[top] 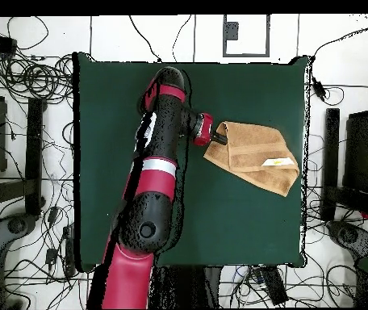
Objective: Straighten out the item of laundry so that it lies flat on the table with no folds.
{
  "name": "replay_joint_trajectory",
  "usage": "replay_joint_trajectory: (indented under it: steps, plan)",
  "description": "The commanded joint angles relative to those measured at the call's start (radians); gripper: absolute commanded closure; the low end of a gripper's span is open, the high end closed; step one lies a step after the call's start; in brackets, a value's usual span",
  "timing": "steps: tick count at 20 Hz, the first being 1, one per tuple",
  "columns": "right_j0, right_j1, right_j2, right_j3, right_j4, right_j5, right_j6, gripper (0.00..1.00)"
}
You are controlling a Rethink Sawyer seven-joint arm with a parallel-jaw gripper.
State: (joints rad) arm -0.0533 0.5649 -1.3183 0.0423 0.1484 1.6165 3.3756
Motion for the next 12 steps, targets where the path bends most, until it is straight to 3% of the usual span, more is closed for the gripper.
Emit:
replay_joint_trajectory:
  steps: [1,6,12]
  plan:
    - [-0.012,0.104,0.091,0.005,0.114,-0.108,0.292,1.0]
    - [-0.018,0.108,0.148,0.009,0.159,-0.154,0.242,1.0]
    - [0.01,0.091,0.149,0.033,0.141,-0.13,0.25,1.0]
